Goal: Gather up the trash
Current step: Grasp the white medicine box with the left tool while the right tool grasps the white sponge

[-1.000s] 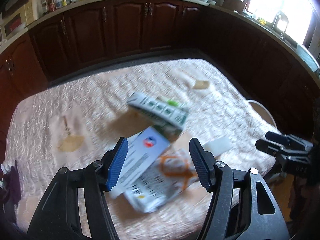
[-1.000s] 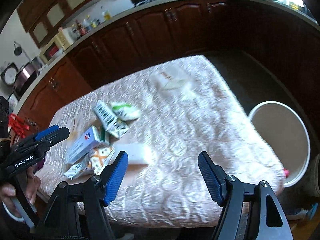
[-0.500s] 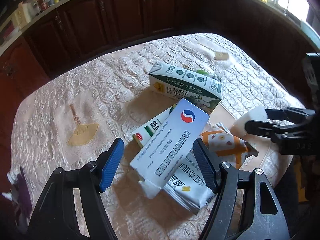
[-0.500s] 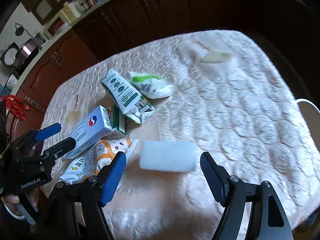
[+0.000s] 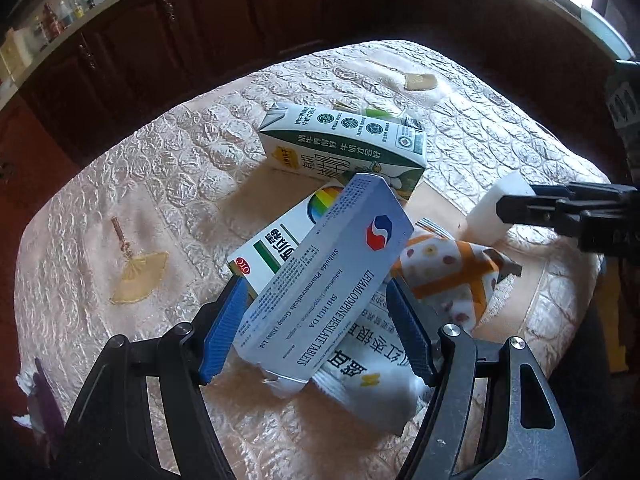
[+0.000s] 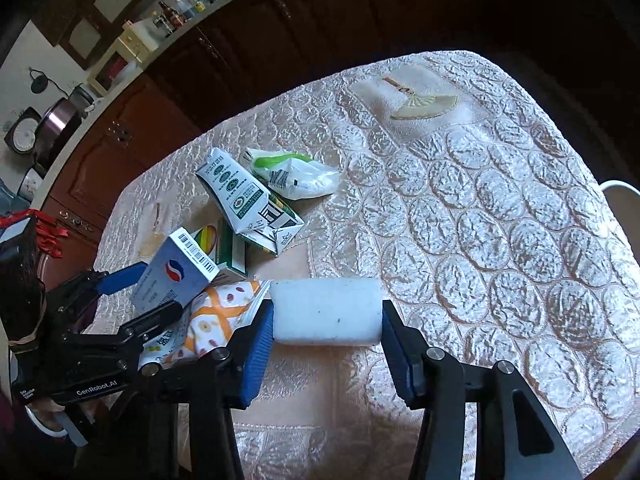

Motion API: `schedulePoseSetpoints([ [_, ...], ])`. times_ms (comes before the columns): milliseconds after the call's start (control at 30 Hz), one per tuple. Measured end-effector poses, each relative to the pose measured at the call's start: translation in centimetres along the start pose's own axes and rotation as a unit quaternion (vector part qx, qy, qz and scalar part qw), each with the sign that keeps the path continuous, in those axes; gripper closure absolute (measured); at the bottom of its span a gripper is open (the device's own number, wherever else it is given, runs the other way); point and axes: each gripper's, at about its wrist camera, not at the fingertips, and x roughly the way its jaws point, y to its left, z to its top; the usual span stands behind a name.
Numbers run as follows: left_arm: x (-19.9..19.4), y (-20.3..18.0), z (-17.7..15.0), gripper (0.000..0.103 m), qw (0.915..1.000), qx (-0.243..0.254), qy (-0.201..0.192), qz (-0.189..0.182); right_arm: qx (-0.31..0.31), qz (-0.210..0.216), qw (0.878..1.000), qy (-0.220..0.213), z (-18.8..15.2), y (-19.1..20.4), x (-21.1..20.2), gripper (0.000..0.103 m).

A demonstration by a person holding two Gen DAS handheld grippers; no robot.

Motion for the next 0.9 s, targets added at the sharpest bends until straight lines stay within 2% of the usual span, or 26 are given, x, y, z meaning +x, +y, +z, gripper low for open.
schedulePoseSetpoints([
  [133,0.2,-0.4,0.0,0.032,0.9997,0.019,0.003,0.015,0.007,0.003,1.0,-0.002,0.1,0.1,0.1,0.053],
  [300,-0.7,-2.2,-0.5,0.032,0.996,0.086,-0.009,0.023,0.009,0.003,1.0,0.004,-0.3,0.1,0.1,0.053],
  [433,0.8,-2.4,-0.6,0.032,0.9912,0.112,0.009,0.069,0.012,0.004,1.0,0.005,-0.5,0.1,-0.1,0.053],
  [567,1.3,-1.4,-0.4,0.032,0.9925,0.096,0.019,0.072,0.011,0.004,1.0,0.007,-0.6,0.3,-0.2,0.053],
  [667,0.8,0.4,0.2,0.032,0.9945,0.062,0.003,0.084,0.01,0.003,1.0,0.005,-0.6,0.3,-0.3,0.053],
  [800,-0.1,2.7,0.7,0.032,0.999,-0.003,-0.006,0.045,0.01,0.004,1.0,0.001,-0.4,0.2,-0.6,0.053],
  [900,0.2,3.5,0.6,0.032,0.9988,-0.021,0.001,0.045,0.01,0.003,1.0,0.002,-0.4,0.3,-0.5,0.053],
])
